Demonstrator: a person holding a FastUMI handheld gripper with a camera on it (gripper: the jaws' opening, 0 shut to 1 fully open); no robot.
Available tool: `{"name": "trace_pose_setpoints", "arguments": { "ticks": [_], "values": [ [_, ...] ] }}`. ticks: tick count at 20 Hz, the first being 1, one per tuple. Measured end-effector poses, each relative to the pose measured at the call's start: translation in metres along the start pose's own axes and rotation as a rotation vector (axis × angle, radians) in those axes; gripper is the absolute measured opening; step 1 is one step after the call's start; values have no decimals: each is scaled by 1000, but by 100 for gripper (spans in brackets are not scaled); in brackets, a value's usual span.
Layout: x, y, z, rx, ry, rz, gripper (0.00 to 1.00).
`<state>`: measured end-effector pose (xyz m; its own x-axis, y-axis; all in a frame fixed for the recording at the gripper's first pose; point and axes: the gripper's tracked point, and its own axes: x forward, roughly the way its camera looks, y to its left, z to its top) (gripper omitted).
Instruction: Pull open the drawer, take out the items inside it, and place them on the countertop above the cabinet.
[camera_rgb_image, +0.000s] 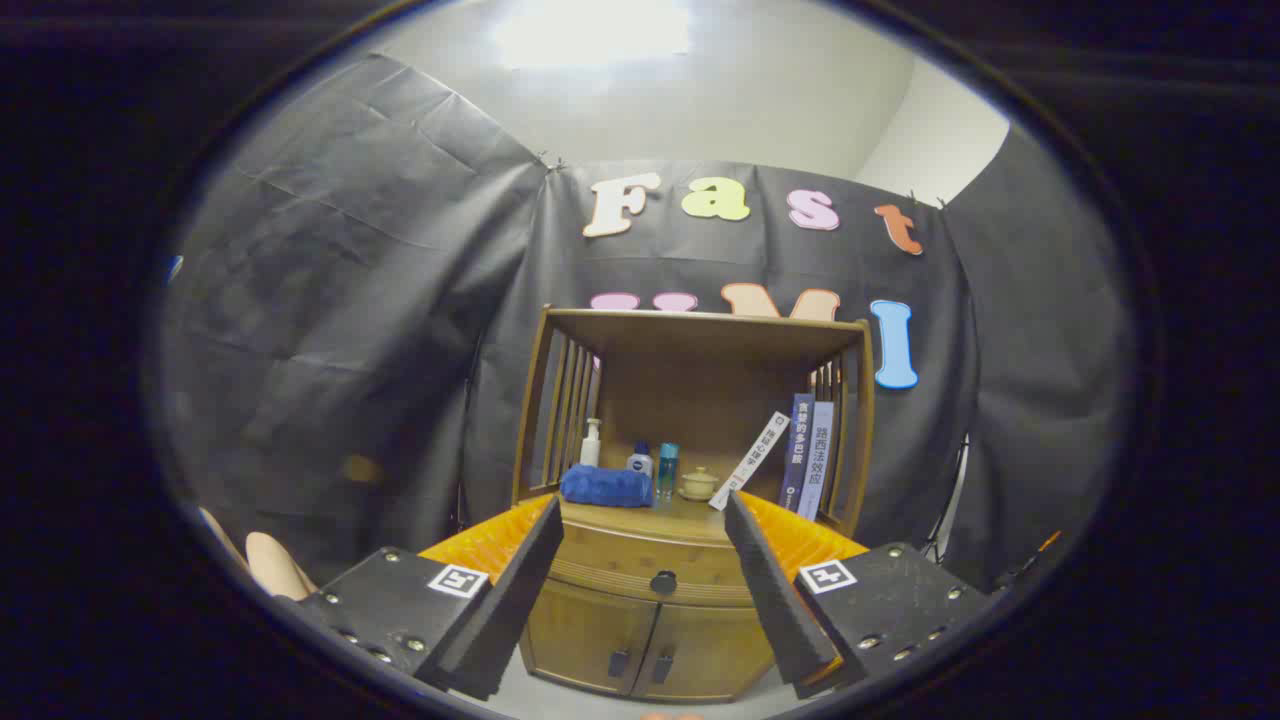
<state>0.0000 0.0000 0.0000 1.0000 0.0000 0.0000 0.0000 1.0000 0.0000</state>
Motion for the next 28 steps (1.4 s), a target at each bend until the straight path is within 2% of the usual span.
{"name": "trace_pose_setpoints", "arguments": {
  "ticks": [17,24,28],
  "values": [
    [4,9,-13,-19,14,21,97],
    [46,10,-52,-44,45,19,98],
    [80,3,-91,-52,83,-3,98]
  ]
}}
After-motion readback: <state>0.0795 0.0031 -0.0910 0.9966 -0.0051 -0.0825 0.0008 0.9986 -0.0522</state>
